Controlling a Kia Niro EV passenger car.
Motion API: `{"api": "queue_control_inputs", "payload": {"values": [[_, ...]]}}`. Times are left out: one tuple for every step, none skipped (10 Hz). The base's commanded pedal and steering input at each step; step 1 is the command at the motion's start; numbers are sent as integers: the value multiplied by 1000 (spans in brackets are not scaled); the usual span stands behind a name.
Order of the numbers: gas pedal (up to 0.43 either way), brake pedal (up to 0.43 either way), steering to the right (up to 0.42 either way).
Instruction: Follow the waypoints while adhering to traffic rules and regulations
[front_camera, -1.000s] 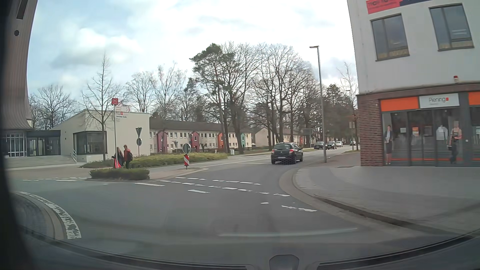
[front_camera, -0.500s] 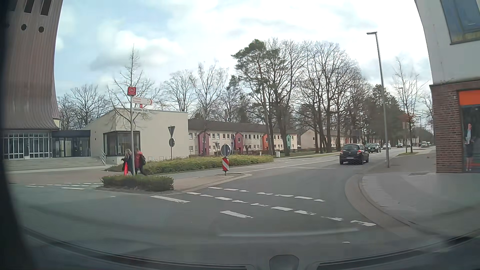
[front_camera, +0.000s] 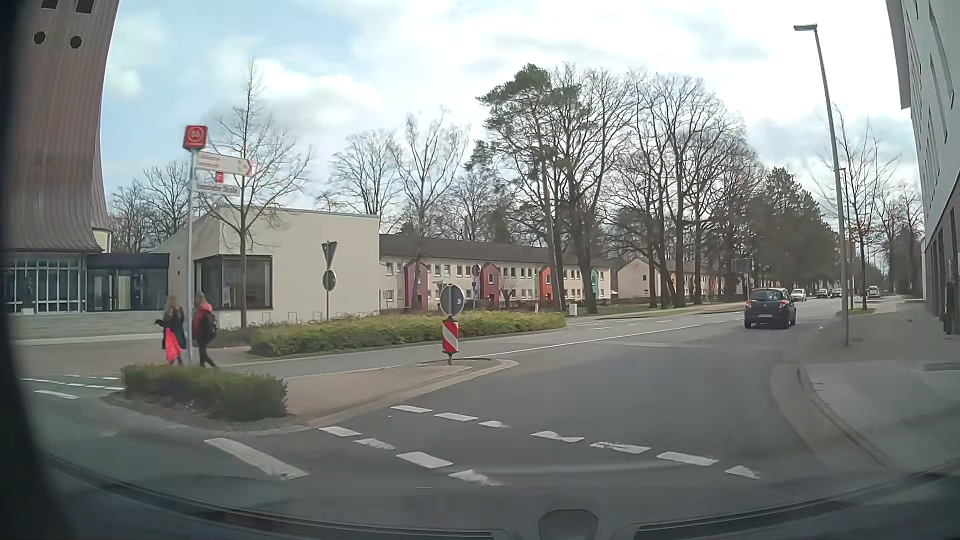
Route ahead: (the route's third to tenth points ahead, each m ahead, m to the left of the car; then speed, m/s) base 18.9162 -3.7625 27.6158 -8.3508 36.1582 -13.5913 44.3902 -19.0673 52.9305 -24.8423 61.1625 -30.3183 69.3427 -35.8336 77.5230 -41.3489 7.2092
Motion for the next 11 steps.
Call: {"api": "queue_control_inputs", "payload": {"values": [[280,0,136],[280,0,155],[287,0,171],[299,0,182],[299,0,187],[311,0,186],[319,0,186],[319,0,185],[319,0,181],[319,0,175],[319,0,171]]}}
